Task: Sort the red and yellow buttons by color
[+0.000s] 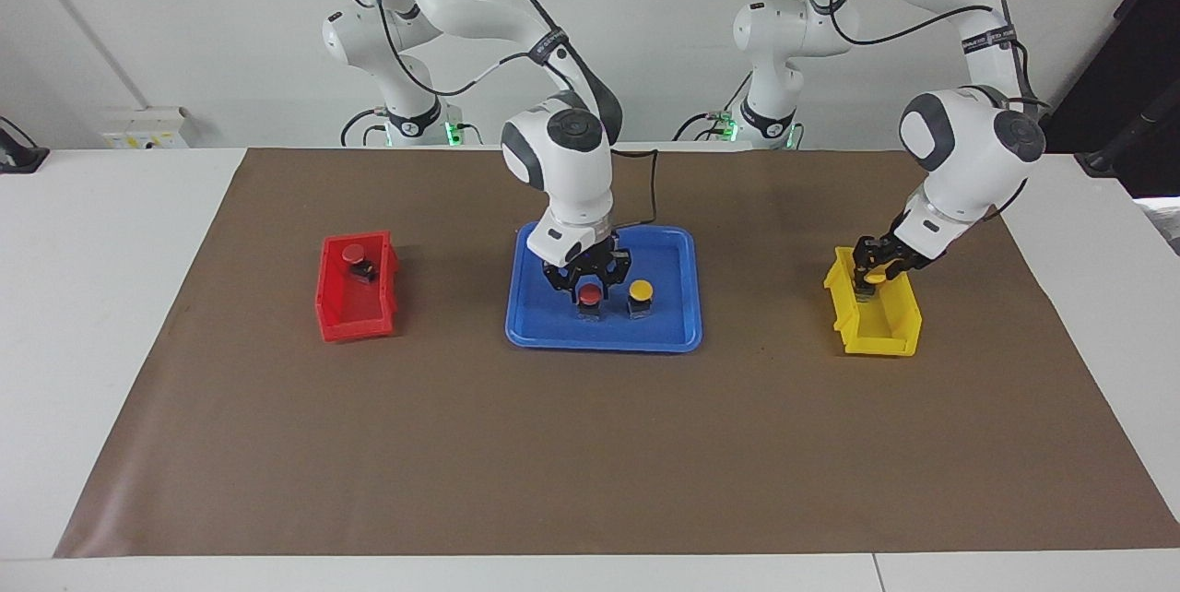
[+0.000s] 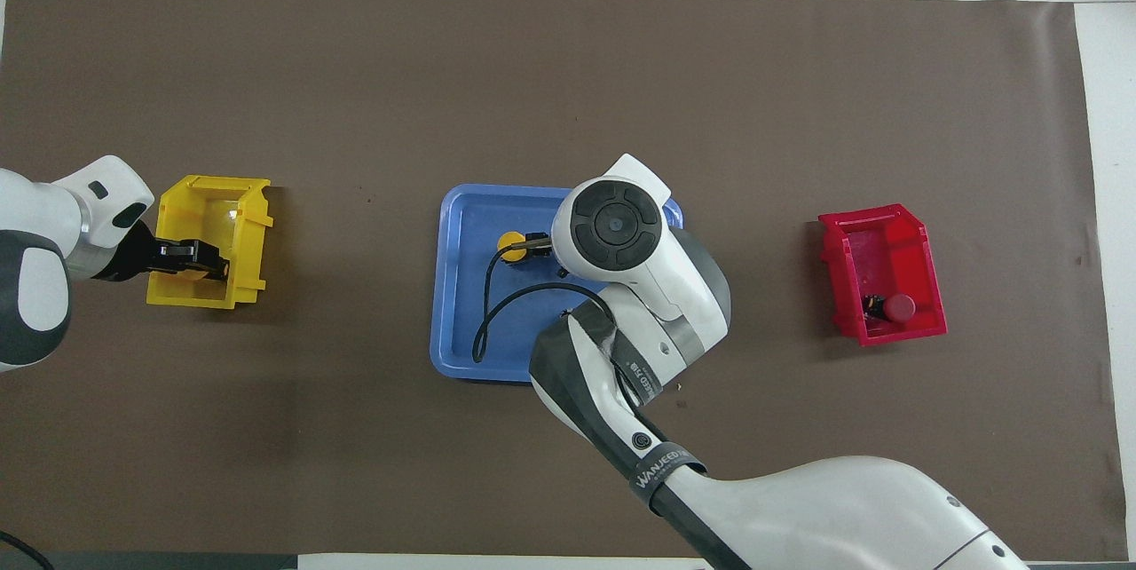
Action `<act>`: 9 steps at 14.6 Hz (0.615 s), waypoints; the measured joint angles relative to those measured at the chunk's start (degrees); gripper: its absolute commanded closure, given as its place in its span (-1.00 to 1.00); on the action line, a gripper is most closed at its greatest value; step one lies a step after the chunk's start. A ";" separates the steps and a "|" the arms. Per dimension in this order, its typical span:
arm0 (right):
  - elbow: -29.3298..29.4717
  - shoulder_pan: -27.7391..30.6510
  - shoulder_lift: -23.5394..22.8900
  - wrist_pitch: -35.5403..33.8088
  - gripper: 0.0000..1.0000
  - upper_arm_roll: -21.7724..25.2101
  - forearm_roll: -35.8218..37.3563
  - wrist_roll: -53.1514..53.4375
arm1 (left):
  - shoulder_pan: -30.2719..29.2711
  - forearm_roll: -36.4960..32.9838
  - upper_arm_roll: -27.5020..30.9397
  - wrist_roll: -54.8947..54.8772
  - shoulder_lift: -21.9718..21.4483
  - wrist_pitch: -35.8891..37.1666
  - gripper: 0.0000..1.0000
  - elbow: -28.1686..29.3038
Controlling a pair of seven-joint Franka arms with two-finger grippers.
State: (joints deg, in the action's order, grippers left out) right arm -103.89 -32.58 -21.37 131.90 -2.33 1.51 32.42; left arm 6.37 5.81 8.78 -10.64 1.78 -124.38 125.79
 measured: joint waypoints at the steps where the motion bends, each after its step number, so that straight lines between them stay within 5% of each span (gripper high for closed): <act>1: 0.13 0.01 0.00 0.07 0.65 0.01 0.01 0.00 | 0.00 0.00 0.00 0.00 -0.02 0.22 -0.57 -0.38; 4: 1.69 0.13 0.08 -0.46 0.65 0.28 0.03 0.00 | 0.01 0.00 -0.08 -0.05 -0.14 5.94 -0.58 -4.35; 6: 3.62 2.02 1.32 -3.43 0.65 0.78 0.48 -0.29 | 0.01 -0.20 -0.10 -0.09 -0.87 14.76 -1.00 -10.45; 9: 3.76 10.10 8.33 -11.75 0.65 0.86 0.95 -9.25 | 0.27 -4.67 -0.82 -0.33 -4.56 26.57 -1.00 -18.60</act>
State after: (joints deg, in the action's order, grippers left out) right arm -100.14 -22.48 -13.04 120.15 -1.47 2.46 23.18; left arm 6.64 1.14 7.96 -10.97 -2.78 -97.81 107.19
